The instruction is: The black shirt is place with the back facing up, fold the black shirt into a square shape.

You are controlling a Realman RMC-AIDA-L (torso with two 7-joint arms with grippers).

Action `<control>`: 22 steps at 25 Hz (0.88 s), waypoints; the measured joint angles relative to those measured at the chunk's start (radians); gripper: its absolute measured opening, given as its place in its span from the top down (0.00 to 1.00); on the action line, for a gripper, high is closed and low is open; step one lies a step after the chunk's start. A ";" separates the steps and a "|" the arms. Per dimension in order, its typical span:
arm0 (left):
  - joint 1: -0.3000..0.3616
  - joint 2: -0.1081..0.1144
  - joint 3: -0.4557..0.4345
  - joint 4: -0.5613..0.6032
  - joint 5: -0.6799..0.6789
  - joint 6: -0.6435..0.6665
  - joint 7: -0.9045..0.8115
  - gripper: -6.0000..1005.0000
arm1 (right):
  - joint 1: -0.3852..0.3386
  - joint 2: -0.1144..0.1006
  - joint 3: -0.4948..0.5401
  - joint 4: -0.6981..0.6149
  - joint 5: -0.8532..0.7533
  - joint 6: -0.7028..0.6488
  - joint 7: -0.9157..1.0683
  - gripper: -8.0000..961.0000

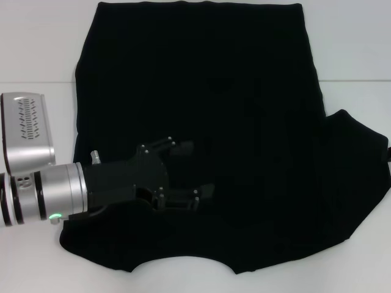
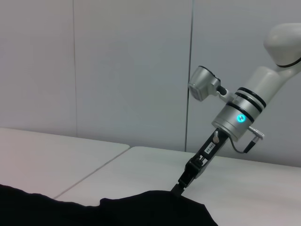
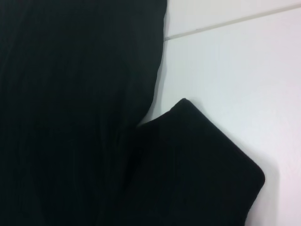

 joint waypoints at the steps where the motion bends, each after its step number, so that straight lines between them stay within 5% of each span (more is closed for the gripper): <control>1: 0.001 0.000 0.000 0.000 0.000 0.000 0.000 0.05 | 0.000 0.000 0.000 -0.002 0.000 0.001 0.000 0.99; 13: 0.003 0.000 0.000 -0.003 -0.001 0.000 -0.003 0.06 | 0.036 0.011 -0.008 -0.022 0.005 0.000 -0.007 0.98; 22: 0.004 0.000 0.000 -0.002 -0.004 -0.001 -0.029 0.05 | 0.142 0.071 -0.055 -0.065 0.005 -0.113 -0.038 0.96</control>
